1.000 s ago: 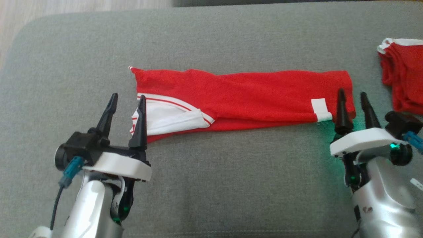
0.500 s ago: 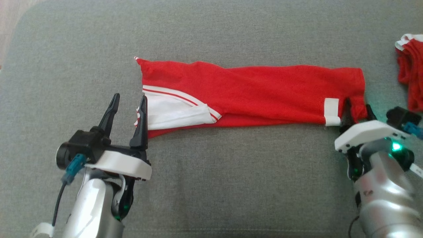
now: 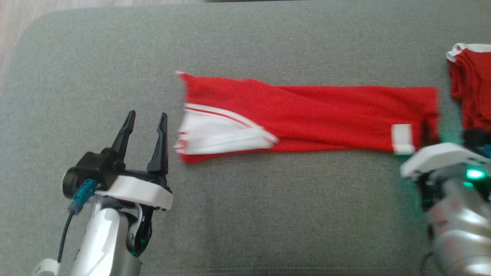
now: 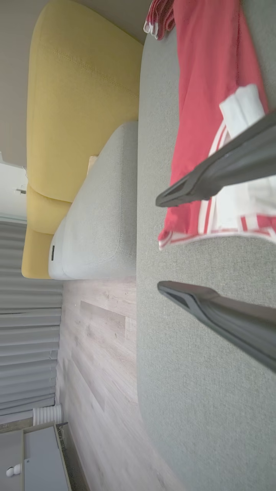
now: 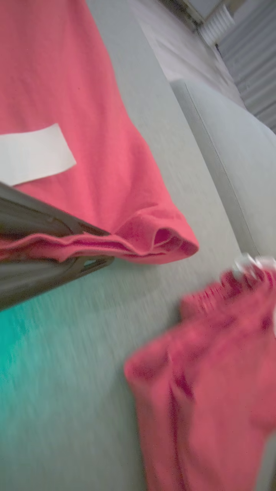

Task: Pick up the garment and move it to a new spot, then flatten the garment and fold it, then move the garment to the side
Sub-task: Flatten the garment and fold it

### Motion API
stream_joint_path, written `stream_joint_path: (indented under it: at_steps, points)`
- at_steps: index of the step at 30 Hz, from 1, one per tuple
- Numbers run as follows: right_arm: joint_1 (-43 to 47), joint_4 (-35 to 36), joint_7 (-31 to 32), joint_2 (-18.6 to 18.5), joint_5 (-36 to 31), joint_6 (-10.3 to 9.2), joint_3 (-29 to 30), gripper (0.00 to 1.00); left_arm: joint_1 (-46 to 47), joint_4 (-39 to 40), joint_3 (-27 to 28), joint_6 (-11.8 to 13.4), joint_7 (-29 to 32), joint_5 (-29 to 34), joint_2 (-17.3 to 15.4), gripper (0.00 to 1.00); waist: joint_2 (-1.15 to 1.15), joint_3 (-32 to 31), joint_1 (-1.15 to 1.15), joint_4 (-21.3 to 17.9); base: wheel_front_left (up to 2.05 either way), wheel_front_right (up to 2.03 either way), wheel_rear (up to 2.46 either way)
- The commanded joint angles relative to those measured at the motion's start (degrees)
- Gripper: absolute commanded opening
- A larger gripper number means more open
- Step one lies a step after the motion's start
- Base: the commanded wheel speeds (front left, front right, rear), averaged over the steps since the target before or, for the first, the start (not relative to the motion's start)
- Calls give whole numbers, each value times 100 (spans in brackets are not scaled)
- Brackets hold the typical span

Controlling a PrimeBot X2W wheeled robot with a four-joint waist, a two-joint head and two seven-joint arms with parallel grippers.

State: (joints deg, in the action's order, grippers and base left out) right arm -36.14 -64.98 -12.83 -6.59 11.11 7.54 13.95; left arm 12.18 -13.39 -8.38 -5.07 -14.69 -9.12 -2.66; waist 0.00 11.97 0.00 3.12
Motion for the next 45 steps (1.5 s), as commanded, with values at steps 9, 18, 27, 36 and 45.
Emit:
stream_joint_path:
  at_steps: [9,18,27,36,45]
  points:
    - [-116,474,-193,-18,-740,-5,560,0,21,100,224,3,-30,-40,-23,100,0,-330,0,-86,0,0,0]
    - [-193,992,46,366,416,-5,-1099,0,-54,60,91,38,-30,-144,-22,100,0,-596,0,96,0,0,0]
    - [169,2086,662,370,2587,-5,-3545,0,-203,44,164,30,-30,-135,-22,100,0,-554,0,450,0,0,0]
    - [-16,1777,587,370,3912,-5,-4560,0,-113,3,-98,31,-30,-239,-22,100,0,-402,0,990,0,0,0]
    - [-479,1172,178,370,4741,-5,-5444,0,-71,-29,-272,74,-30,-265,-22,100,0,-264,0,1327,0,0,0]
